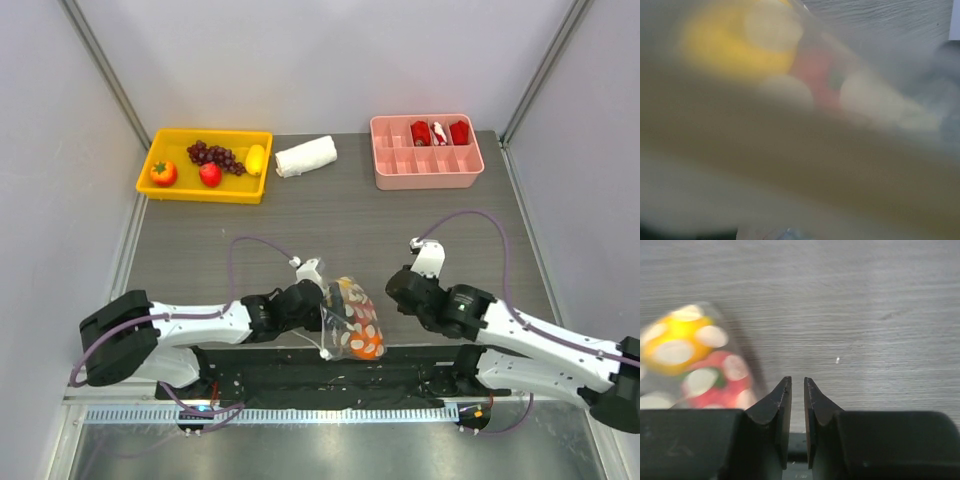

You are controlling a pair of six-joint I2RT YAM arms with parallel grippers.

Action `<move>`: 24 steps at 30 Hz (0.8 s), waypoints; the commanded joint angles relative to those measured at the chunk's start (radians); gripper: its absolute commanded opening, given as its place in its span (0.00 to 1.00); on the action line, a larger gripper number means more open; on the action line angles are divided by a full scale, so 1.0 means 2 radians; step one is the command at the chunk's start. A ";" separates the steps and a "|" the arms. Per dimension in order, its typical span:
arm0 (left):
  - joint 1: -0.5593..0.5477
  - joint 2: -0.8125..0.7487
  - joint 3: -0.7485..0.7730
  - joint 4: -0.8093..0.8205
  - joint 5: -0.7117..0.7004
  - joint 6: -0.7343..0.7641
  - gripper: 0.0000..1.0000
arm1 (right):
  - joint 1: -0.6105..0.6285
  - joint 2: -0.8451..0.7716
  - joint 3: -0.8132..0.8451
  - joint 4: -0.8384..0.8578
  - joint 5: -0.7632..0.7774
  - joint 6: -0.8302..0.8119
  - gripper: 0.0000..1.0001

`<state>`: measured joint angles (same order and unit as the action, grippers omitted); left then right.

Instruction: Open the zip-top bag and remove the fake food

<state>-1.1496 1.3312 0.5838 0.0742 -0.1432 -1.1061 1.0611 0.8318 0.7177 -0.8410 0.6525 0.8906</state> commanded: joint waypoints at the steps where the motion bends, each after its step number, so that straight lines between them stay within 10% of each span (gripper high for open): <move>1: 0.001 0.010 -0.004 0.066 0.014 -0.015 0.70 | -0.067 0.021 -0.039 0.125 -0.103 -0.053 0.20; 8: 0.000 0.048 0.016 0.083 0.014 -0.010 0.73 | -0.072 0.066 -0.091 0.273 -0.195 -0.114 0.01; 24: 0.000 0.126 0.062 0.083 -0.017 0.003 0.72 | -0.082 0.098 -0.156 0.418 -0.391 -0.035 0.01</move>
<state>-1.1515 1.5257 0.6506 0.1738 -0.1295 -1.1175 0.8803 1.0214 0.4160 -0.1715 0.1268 0.7307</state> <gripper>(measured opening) 0.730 0.020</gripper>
